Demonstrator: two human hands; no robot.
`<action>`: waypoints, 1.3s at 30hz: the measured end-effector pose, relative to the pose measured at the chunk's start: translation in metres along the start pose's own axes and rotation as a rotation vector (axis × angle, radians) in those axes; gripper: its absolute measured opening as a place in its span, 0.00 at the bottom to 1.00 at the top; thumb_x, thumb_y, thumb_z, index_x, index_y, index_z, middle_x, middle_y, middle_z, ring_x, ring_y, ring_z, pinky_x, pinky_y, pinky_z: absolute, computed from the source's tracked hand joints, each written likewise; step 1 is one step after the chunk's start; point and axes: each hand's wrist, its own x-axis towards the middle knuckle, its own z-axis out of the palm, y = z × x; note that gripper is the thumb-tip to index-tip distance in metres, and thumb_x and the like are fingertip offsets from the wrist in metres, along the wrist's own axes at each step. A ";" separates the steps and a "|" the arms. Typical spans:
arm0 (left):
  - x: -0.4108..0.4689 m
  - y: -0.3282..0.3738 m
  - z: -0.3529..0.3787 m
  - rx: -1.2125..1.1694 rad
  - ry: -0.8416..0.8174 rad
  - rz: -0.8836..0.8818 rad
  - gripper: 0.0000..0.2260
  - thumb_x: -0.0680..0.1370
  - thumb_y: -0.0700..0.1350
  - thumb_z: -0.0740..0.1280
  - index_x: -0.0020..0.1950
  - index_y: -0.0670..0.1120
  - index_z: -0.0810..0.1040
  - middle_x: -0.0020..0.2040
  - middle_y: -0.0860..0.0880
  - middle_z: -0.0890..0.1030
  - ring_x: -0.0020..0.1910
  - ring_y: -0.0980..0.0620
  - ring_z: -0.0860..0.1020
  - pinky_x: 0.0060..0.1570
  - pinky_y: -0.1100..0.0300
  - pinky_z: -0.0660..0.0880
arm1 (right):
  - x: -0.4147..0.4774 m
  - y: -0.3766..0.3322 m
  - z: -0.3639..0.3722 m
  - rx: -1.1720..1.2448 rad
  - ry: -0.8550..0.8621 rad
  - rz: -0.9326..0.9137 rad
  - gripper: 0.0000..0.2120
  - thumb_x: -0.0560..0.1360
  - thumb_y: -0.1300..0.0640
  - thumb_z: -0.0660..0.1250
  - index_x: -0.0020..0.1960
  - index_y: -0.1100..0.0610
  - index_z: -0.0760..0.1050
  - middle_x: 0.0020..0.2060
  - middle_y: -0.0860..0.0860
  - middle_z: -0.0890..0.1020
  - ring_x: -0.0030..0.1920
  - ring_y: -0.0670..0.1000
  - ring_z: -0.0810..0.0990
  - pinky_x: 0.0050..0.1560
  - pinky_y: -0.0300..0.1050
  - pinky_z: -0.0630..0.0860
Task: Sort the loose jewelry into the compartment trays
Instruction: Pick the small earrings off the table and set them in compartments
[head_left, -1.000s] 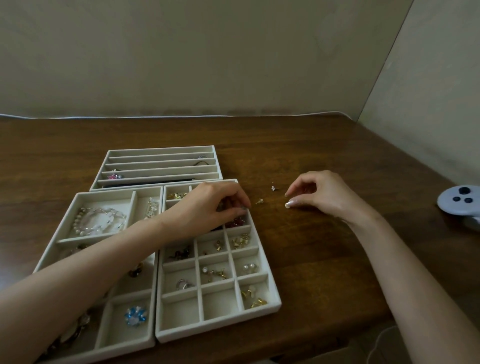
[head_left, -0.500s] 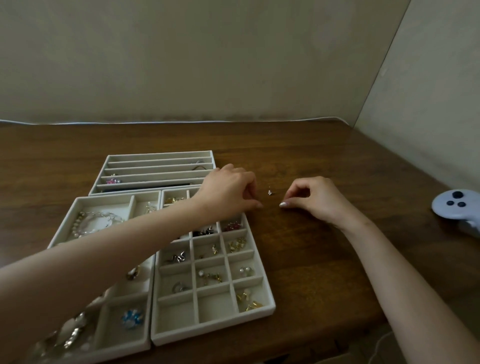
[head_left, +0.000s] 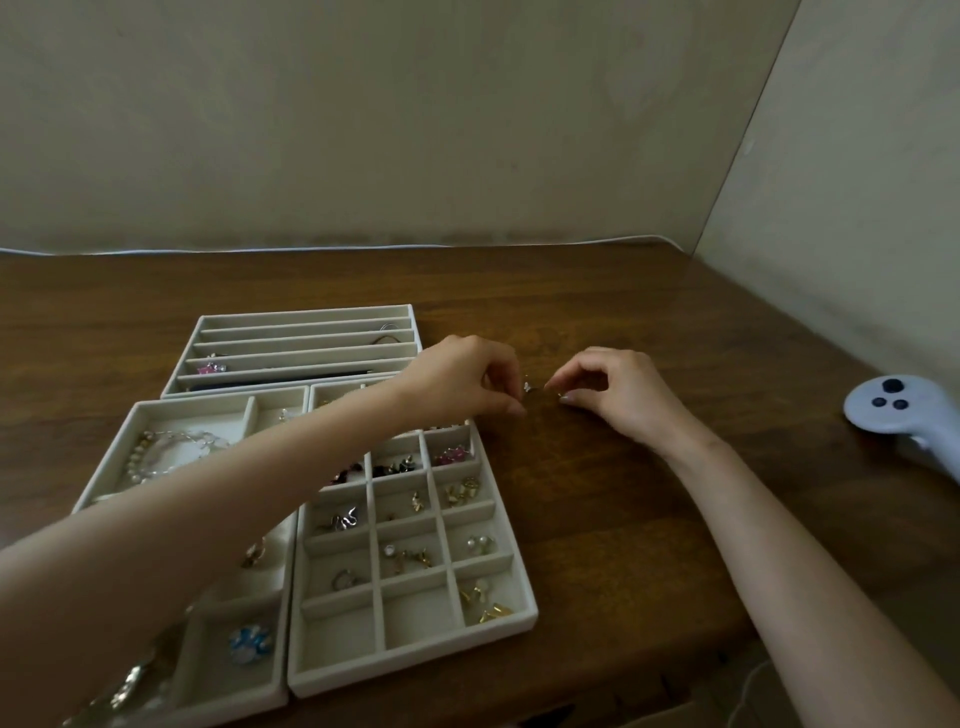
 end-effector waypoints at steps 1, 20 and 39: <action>-0.005 0.002 -0.004 -0.082 0.009 0.031 0.05 0.73 0.46 0.71 0.47 0.49 0.78 0.43 0.54 0.78 0.38 0.61 0.74 0.37 0.71 0.70 | 0.000 0.000 0.001 0.008 0.000 -0.016 0.08 0.74 0.63 0.69 0.47 0.51 0.81 0.48 0.45 0.79 0.50 0.41 0.76 0.50 0.32 0.70; -0.111 0.007 -0.028 -0.404 -0.185 0.181 0.07 0.71 0.35 0.71 0.48 0.42 0.82 0.46 0.50 0.81 0.45 0.52 0.82 0.47 0.60 0.79 | -0.003 -0.003 0.010 0.095 -0.008 -0.079 0.12 0.72 0.64 0.70 0.47 0.47 0.79 0.47 0.41 0.80 0.49 0.37 0.77 0.46 0.30 0.72; -0.127 0.009 -0.026 -0.168 -0.093 0.224 0.09 0.73 0.53 0.67 0.48 0.51 0.81 0.45 0.59 0.76 0.42 0.55 0.76 0.40 0.66 0.73 | -0.004 -0.006 0.013 0.014 0.027 -0.087 0.04 0.72 0.57 0.71 0.45 0.50 0.80 0.46 0.44 0.78 0.49 0.42 0.76 0.48 0.37 0.72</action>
